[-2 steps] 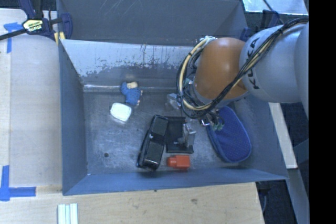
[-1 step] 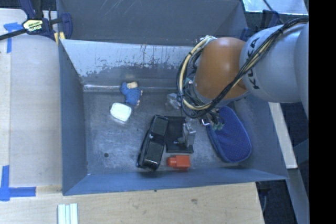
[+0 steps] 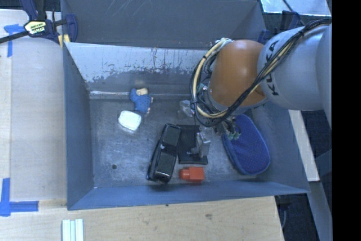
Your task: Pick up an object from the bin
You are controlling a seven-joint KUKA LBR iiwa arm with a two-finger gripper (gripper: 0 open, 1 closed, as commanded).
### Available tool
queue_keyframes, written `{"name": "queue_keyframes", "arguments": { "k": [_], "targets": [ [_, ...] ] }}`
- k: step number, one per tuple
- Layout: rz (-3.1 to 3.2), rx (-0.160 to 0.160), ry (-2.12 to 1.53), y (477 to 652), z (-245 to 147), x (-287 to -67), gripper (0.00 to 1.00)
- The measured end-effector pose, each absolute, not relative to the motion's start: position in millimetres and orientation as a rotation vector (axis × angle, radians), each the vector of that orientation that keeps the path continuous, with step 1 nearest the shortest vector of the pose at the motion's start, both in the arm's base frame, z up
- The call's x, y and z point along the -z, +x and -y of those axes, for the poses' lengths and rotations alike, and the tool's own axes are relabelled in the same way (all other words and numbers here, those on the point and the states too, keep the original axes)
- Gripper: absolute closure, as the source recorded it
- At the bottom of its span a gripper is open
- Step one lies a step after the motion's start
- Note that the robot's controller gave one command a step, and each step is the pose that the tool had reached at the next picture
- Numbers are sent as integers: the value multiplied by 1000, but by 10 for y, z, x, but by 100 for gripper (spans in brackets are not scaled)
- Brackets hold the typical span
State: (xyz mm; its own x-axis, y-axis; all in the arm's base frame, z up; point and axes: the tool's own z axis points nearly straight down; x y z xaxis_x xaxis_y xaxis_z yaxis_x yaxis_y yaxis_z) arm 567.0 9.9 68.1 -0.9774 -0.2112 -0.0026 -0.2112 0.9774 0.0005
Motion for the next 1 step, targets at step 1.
{"name": "queue_keyframes", "arguments": {
  "k": [1],
  "targets": [
    [-3121,-2,-329,5675,-95,-684,0]
  ]
}}
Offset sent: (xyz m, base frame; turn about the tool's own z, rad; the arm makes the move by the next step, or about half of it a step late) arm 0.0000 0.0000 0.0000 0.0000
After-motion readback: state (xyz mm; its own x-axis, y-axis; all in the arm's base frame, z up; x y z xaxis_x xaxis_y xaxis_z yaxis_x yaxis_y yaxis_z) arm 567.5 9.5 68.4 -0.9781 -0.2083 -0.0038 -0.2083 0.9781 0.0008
